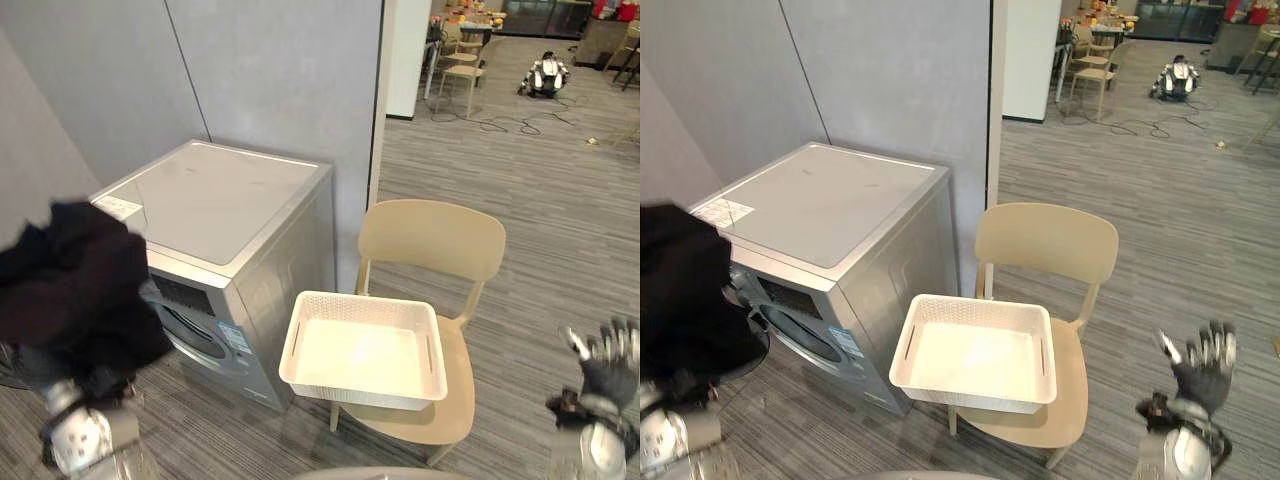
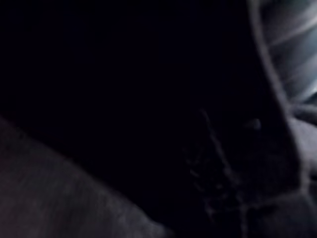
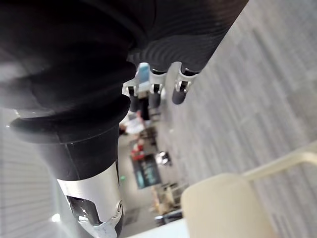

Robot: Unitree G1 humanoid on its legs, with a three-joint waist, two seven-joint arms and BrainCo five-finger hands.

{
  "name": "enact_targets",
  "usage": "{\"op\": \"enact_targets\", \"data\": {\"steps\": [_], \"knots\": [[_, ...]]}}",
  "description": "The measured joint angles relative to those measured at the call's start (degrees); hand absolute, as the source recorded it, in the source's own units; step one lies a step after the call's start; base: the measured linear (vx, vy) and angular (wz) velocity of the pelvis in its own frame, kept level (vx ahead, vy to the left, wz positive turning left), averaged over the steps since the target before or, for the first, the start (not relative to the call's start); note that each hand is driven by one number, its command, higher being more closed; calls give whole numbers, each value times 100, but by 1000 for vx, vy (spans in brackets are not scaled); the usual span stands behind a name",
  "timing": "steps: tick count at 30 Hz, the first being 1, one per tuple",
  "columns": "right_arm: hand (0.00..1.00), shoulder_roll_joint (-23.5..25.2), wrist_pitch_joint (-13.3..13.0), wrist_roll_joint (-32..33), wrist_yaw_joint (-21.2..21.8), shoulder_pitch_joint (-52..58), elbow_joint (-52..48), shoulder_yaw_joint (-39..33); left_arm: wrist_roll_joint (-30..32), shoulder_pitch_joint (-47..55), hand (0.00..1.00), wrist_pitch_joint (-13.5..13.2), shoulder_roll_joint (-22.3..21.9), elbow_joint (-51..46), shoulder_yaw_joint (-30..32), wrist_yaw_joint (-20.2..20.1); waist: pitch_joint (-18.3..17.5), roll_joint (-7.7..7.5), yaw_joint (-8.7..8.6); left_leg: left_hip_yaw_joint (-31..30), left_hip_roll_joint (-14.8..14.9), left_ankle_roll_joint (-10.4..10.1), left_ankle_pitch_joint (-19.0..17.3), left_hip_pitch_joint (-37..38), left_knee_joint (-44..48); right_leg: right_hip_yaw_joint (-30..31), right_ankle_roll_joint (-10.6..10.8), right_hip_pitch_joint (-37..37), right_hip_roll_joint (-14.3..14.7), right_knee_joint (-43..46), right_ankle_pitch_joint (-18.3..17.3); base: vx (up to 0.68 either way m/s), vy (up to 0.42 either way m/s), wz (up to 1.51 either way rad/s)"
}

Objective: Pick up the laundry basket with both hands and put the clothes into the washing machine.

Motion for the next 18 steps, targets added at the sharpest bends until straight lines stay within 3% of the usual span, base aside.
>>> {"op": "enact_targets", "data": {"steps": [3, 6, 9, 13, 16, 18], "knots": [[0, 226, 62, 262, 11, 214, 807, 66, 7, 380, 100, 91, -177, 1140, -198, -122, 63, 37, 27, 8, 16, -4, -119, 131, 0, -89, 41, 100, -39, 212, -219, -61, 9, 16], [0, 290, 118, 520, 119, 270, 2239, -28, 127, 407, 100, 214, -222, 2534, -165, -260, 79, 34, 32, 262, 83, -4, -123, 191, 0, -335, 37, 155, -86, 286, -264, -42, 13, 15], [0, 281, 315, 681, 220, 188, 4112, -490, 238, 294, 100, 392, -219, 4364, 17, -342, 87, 27, 166, 418, 100, -4, -124, 231, -29, -378, 25, 154, -122, 359, -272, -10, 2, -4], [0, 336, 665, 454, 364, 130, 5786, -1415, 496, 99, 100, 682, -158, 6663, 259, -452, 104, 7, 141, 438, 57, 1, -126, 217, -32, -356, 12, 155, -155, 313, -295, 23, 9, -2], [0, 308, 732, 283, 392, 79, 6294, -1589, 845, 96, 100, 873, -158, 7300, 347, -544, 173, -77, 129, 498, 50, 12, -163, 343, -32, -137, 11, 171, -124, 258, -292, 63, -1, -19], [0, 235, 728, 283, 425, -109, 6408, -1573, 841, 22, 100, 866, -117, 7356, 332, -600, 227, -119, 130, 584, 61, -28, -208, 445, -31, -15, 10, 187, -109, 260, -291, 23, -2, -27]]}}
